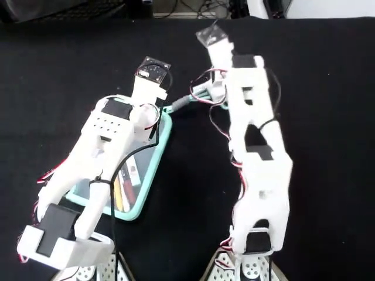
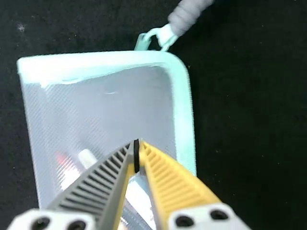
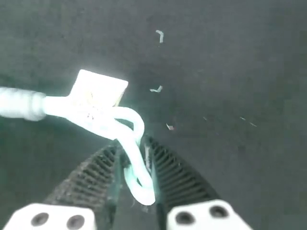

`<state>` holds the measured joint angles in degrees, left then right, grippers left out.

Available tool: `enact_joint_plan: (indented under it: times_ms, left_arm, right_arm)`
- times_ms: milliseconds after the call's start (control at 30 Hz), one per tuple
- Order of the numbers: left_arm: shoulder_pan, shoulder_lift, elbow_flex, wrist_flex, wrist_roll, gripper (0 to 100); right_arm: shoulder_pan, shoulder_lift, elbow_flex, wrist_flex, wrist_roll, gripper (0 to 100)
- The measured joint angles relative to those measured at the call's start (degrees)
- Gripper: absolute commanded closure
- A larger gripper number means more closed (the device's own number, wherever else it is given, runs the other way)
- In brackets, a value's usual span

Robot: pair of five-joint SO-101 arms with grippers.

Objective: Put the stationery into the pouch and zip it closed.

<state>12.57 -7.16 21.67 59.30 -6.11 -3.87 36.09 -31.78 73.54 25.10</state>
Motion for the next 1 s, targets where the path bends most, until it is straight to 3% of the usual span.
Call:
enact_joint_plan:
  times_ms: [167, 400, 700, 1000]
  left_arm:
    - [0.0, 0.0, 0.0, 0.0, 0.0, 96]
    - [0.0, 0.0, 0.0, 0.0, 0.35, 82]
    - [-0.26, -2.73, -0.44, 2.37, 0.53, 85]
    - [-0.18, -16.97, -0.35, 9.58, 0.53, 85]
  right_arm:
    - [-3.25, -12.13, 0.0, 5.01, 0.09, 98.6]
    - [-13.27, -28.66, 0.0, 6.07, 0.09, 98.6]
    - [-17.23, -39.65, -0.88, 6.15, 1.41, 98.6]
    - [-17.85, -40.0, -11.96, 7.03, 1.67, 98.6]
